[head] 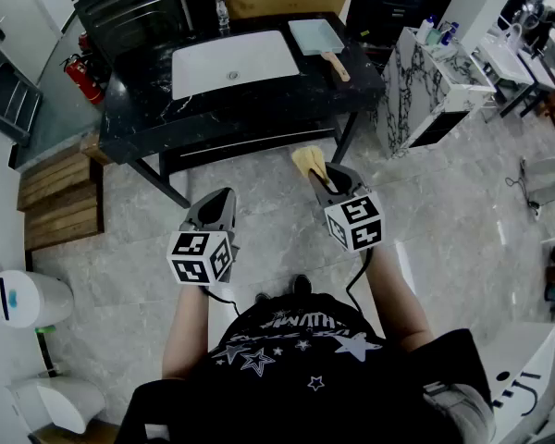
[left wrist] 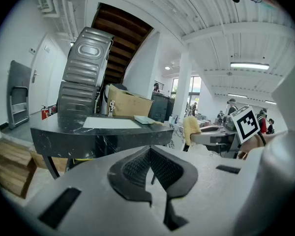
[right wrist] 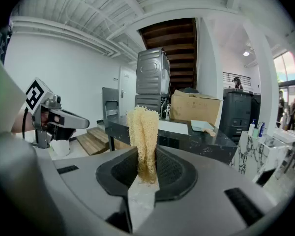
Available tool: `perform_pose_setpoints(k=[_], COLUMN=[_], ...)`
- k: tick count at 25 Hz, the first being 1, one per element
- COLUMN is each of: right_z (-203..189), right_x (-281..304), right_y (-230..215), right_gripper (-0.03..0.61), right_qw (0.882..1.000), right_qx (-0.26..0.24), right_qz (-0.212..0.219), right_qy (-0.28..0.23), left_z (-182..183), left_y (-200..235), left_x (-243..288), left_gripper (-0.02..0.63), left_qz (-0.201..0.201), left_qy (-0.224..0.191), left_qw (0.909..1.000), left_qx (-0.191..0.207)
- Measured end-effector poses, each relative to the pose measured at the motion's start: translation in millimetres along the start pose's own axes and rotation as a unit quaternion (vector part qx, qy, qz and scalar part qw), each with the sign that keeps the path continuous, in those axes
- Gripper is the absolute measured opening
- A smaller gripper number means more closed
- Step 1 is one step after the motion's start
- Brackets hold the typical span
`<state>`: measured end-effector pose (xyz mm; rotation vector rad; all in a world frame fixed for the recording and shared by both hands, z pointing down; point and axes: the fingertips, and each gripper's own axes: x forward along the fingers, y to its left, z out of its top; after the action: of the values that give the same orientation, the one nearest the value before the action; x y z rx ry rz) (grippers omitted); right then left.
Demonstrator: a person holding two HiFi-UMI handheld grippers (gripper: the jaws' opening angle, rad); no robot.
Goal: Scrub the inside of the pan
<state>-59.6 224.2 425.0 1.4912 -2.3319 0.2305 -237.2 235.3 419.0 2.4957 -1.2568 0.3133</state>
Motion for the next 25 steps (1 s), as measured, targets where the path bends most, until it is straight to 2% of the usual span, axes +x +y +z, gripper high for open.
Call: perform_pose_setpoints(k=[10,19,25], right_z=[4,-9,-17], right_x=[-8,-9,-19], right_y=[-26,-30,-43], right_gripper=[0.078,0.08,0.086], right_qw=[1.0,1.0,0.999], right_qx=[0.012,0.021,0.032], right_qz=[0.002,0.021,0.034], right_qy=[-0.015,-0.007,-0.02], left_z=[5,-6,-1], left_y=[-19,-30,-44], left_x=[9,16,28], left_gripper=[0.008,0.008,0.008], left_qz=[0.017,0.024,0.025], left_qy=[-0.002,0.01,0.009], left_qw=[0.9997,0.9997,0.9996], left_qx=[0.015,0.005,0.012])
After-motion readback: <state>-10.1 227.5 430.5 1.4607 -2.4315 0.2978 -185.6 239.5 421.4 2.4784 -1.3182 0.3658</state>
